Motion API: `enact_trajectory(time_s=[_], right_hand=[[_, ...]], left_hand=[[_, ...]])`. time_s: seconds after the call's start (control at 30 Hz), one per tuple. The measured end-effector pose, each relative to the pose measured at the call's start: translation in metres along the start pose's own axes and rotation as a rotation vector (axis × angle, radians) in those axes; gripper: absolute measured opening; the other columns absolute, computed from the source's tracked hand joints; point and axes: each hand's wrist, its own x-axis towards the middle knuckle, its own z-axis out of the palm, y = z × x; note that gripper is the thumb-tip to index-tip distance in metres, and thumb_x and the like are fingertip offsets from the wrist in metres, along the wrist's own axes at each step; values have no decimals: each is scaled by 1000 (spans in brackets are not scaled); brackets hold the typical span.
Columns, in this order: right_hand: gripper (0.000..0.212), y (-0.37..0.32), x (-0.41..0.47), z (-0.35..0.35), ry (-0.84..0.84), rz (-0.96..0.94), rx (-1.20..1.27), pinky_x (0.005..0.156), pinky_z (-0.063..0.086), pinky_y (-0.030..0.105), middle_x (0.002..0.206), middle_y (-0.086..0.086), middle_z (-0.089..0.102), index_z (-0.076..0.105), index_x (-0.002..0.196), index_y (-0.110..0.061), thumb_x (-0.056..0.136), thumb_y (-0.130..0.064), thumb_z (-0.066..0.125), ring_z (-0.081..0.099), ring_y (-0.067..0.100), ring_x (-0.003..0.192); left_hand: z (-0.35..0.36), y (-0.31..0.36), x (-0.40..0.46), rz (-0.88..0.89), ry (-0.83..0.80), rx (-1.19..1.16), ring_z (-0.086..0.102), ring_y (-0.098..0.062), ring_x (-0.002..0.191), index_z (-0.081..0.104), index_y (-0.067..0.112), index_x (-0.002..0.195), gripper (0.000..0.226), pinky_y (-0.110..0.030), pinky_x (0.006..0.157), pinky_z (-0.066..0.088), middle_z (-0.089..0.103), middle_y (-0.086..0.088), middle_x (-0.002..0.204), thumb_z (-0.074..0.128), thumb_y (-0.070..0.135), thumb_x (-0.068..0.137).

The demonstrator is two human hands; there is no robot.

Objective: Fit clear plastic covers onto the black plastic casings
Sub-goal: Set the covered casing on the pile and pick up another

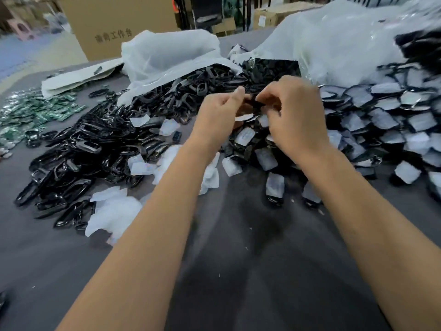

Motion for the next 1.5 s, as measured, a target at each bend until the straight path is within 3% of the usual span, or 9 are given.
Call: enact_trajectory(time_s=[0.17,0.33,0.47,0.6,0.7,1.0,1.13,1.33,1.5], right_hand=[[35,42,14,-34,51,81,-315,82,44,35,101,17,70,80,110,-11,90,7,58,55,35,108],[28,60,24,-47,-172,215,-415,90,52,40,103,17,73,81,106,-15,90,1,64,57,38,113],[31,46,31,-46,-107,266,-337,89,55,38,102,16,76,82,104,-18,88,0,62,66,36,104],[27,4,41,-11,-72,209,-189,90,58,37,101,9,77,82,100,-21,88,-4,64,70,30,100],[24,-29,46,37,-252,133,-135,84,61,39,100,9,76,81,97,-18,85,-4,66,71,30,95],[16,-32,87,133,-509,125,-326,72,44,41,113,22,63,50,79,-6,86,5,60,64,44,106],[32,-23,105,147,-588,121,-327,72,44,39,80,10,49,37,68,-12,85,2,59,64,41,98],[11,-24,105,143,-596,133,-323,76,49,42,90,13,55,52,82,-6,85,0,60,59,36,92],[23,-18,96,117,-331,188,-182,90,60,40,108,9,75,81,104,-20,88,-6,73,68,29,107]], left_hand=[[61,23,10,218,-51,498,44,-2,53,46,26,62,49,-21,54,32,45,11,54,45,37,110],[85,26,5,230,-84,497,36,-9,55,32,23,60,53,-34,58,25,39,8,57,41,28,111],[62,13,-6,239,40,467,39,-11,55,39,16,62,49,-33,58,29,43,4,56,47,25,109],[7,-17,-6,118,180,571,59,-28,73,66,-2,79,43,-43,69,43,66,-13,72,49,27,107],[-35,-42,-1,9,259,743,54,-30,72,59,-1,72,36,-40,65,38,59,-10,68,53,21,101],[-71,-68,60,-107,257,1065,58,-35,110,62,3,114,22,-39,91,46,62,-19,120,57,8,94],[-69,-72,77,-253,217,1210,51,-39,121,56,3,125,29,-41,89,46,50,-22,132,59,17,100],[-68,-63,74,-263,210,1201,50,-40,121,58,3,119,30,-43,82,43,49,-22,130,57,27,101],[-84,-49,45,-29,468,976,55,-30,84,50,7,87,25,-30,70,30,60,-14,94,47,26,104]])
